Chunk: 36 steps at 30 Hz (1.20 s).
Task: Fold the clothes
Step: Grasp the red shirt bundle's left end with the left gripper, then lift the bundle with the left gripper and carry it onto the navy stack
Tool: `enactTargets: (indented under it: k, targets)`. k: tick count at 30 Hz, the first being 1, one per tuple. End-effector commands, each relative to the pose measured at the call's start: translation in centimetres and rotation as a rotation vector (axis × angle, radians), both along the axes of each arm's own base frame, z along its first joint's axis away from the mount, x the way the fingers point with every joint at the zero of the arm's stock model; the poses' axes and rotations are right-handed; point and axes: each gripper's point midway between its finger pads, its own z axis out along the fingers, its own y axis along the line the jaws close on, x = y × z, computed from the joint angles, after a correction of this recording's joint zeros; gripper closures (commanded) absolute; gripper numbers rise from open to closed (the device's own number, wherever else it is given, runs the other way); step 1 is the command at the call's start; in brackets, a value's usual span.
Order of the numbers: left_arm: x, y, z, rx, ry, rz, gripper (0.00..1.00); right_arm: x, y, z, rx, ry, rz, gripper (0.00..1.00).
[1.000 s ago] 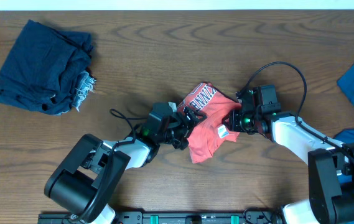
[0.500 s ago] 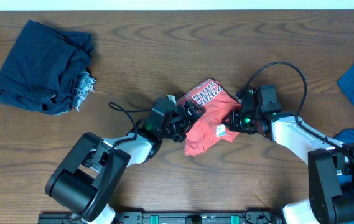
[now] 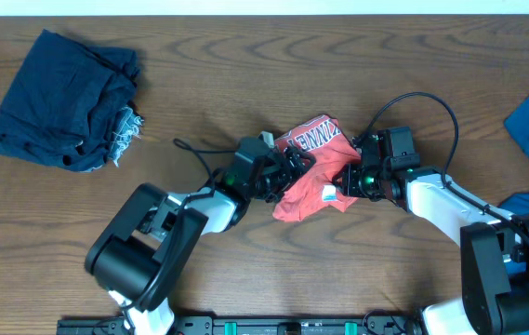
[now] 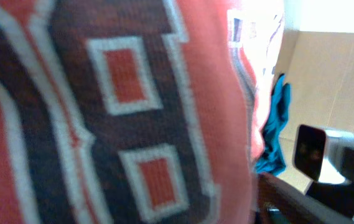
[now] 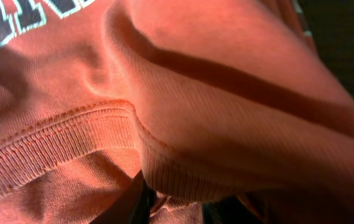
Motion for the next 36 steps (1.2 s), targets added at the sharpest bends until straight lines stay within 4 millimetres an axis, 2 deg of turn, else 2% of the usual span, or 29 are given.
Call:
enactTargets:
  k: [1, 5, 9, 11, 12, 13, 16, 22, 25, 28, 31, 36]
  targets:
    - [-2.4, 0.9, -5.1, 0.111, 0.082, -0.047, 0.39, -1.0, -0.2, -1.3, -0.028, 0.043, 0.005, 0.74]
    - [-2.4, 1.0, -5.1, 0.124, 0.061, -0.068, 0.66, -1.1, -0.3, -1.4, -0.030, 0.051, 0.005, 0.75]
    - [-2.6, 0.8, -4.9, 0.127, 0.021, -0.125, 0.81, -1.5, -0.3, -1.4, -0.026, 0.071, 0.003, 0.75]
    - [-2.6, 0.7, -4.5, 0.113, 0.000, -0.159, 0.88, -2.0, 0.3, -0.6, 0.013, 0.090, 0.016, 0.75]
    - [-2.6, 0.7, -4.1, 0.102, -0.016, -0.180, 0.94, -2.4, 0.3, 0.4, 0.019, 0.100, 0.017, 0.75]
    - [-2.3, 0.8, -3.5, 0.084, -0.030, -0.197, 0.94, -2.4, 0.3, 0.8, 0.020, 0.098, 0.017, 0.74]
    - [-1.2, 1.4, -0.9, 0.019, -0.052, -0.206, 0.94, -2.3, -0.1, 3.9, 0.027, 0.054, 0.013, 0.73]
    - [2.6, 4.3, 8.0, -0.109, -0.246, -0.172, 0.94, -1.7, -0.4, 11.2, 0.061, -0.133, 0.004, 0.69]
    - [4.4, 6.7, 12.9, -0.155, -0.352, -0.137, 0.94, -1.8, -0.4, 13.9, 0.080, -0.210, -0.003, 0.68]
    - [6.7, 10.6, 16.9, -0.163, -0.427, -0.032, 0.94, -2.0, -0.5, 15.5, 0.100, -0.248, -0.021, 0.68]
    - [9.6, 15.3, 20.2, -0.165, -0.480, 0.107, 0.94, -2.3, -0.5, 15.8, 0.110, -0.242, -0.037, 0.69]
    - [14.1, 24.6, 26.5, -0.108, -0.640, 0.323, 0.94, -2.9, -0.6, 15.3, 0.105, -0.205, -0.042, 0.69]
